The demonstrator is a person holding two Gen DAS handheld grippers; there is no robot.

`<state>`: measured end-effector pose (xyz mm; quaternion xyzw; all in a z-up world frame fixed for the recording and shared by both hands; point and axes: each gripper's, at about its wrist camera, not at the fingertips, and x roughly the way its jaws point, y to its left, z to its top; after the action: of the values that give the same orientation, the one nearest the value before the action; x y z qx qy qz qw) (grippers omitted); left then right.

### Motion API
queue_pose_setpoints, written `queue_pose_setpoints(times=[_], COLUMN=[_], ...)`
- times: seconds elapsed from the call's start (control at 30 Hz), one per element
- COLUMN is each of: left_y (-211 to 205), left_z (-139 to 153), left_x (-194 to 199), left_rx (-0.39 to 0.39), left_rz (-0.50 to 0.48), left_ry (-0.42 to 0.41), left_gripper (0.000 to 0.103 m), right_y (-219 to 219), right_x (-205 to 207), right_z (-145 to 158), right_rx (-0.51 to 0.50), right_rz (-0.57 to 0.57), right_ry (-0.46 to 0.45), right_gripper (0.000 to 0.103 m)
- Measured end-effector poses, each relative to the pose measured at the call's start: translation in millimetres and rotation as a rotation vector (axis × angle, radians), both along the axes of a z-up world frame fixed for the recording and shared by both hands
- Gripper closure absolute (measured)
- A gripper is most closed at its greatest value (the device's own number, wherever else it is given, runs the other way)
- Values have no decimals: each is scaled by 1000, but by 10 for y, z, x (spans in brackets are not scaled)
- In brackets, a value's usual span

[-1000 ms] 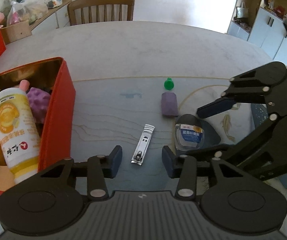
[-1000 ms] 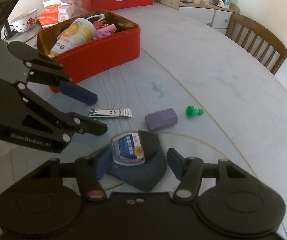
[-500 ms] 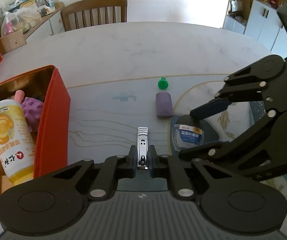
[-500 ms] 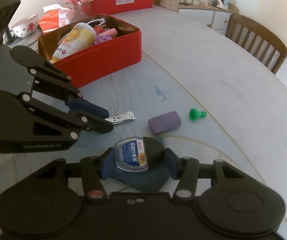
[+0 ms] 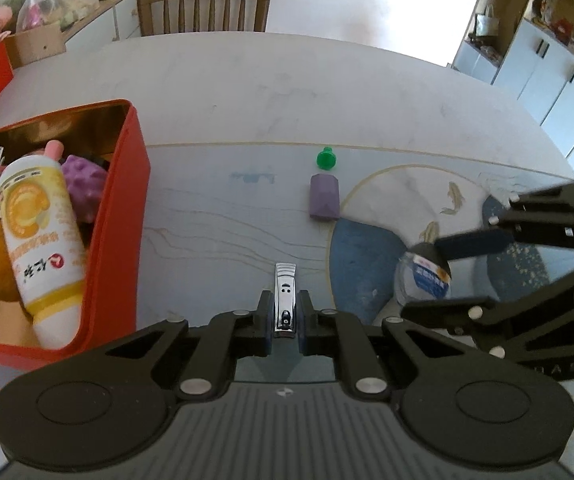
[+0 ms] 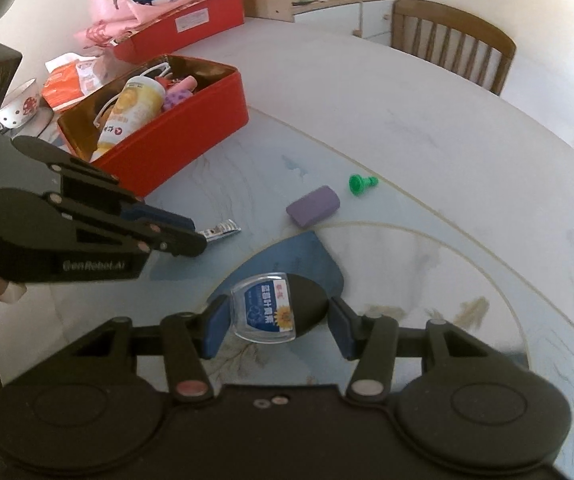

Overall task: Organize rigid objects
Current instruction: 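Carry nail clipper with left tool over red box while right tool carries floss box there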

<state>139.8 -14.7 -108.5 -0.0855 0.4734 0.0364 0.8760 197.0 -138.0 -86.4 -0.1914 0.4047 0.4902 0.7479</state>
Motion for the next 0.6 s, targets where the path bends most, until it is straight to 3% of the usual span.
queue_pose_setpoints(times=[0.6], left_y=[140], left_z=[244], left_x=[-143], left_rx=[-67], left_rz=[-3], left_ry=[-24], left_gripper=[93], right_y=[-101], right_x=[-283], right_z=[262], right_rx=[43], right_rz=[-103], right_ry=[27], right_gripper=[51])
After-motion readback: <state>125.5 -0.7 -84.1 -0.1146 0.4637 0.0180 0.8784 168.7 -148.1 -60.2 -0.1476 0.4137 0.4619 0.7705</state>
